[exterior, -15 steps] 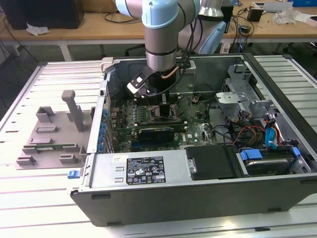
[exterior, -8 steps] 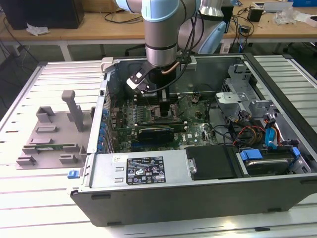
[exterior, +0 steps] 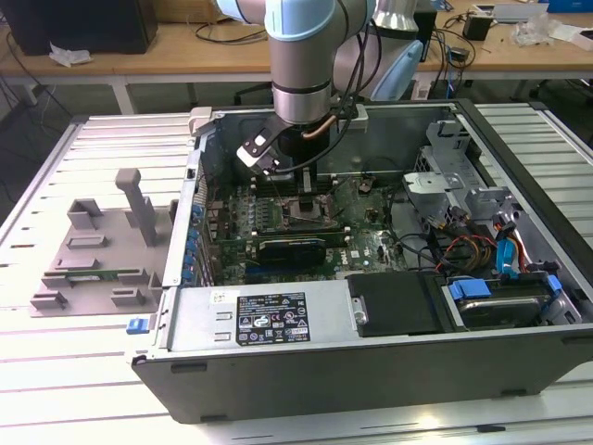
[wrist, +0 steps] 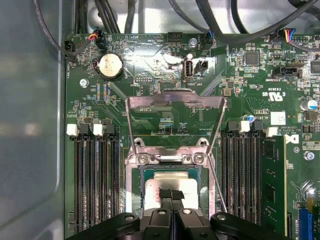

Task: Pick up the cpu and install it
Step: 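Place the cpu into insertion slot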

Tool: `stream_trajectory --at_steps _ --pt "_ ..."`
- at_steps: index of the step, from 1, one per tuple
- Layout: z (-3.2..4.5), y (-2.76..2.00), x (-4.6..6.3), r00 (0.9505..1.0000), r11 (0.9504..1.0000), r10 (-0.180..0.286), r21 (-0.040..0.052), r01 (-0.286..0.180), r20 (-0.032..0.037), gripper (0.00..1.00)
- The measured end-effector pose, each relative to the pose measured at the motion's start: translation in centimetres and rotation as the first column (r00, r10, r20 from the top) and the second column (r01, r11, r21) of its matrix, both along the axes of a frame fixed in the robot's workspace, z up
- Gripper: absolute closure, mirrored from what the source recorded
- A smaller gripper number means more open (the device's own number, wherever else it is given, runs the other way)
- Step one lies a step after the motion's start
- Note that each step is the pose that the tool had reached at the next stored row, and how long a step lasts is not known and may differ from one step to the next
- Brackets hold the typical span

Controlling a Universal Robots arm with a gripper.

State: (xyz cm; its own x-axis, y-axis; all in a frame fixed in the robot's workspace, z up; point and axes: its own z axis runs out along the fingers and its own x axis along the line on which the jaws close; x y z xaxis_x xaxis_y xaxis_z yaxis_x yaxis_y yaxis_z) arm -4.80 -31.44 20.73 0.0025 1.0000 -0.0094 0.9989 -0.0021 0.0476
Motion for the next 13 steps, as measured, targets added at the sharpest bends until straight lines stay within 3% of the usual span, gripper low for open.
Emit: stream_trajectory --at_steps 6,13 --pt "-0.39 -0.01 -0.01 1.0 1.0 0.0 -0.0006 0.0 -0.0004 0.89" --pt "-0.29 0.01 0.01 1.0 1.0 0.0 0.0012 0.0 0.0008 0.89"
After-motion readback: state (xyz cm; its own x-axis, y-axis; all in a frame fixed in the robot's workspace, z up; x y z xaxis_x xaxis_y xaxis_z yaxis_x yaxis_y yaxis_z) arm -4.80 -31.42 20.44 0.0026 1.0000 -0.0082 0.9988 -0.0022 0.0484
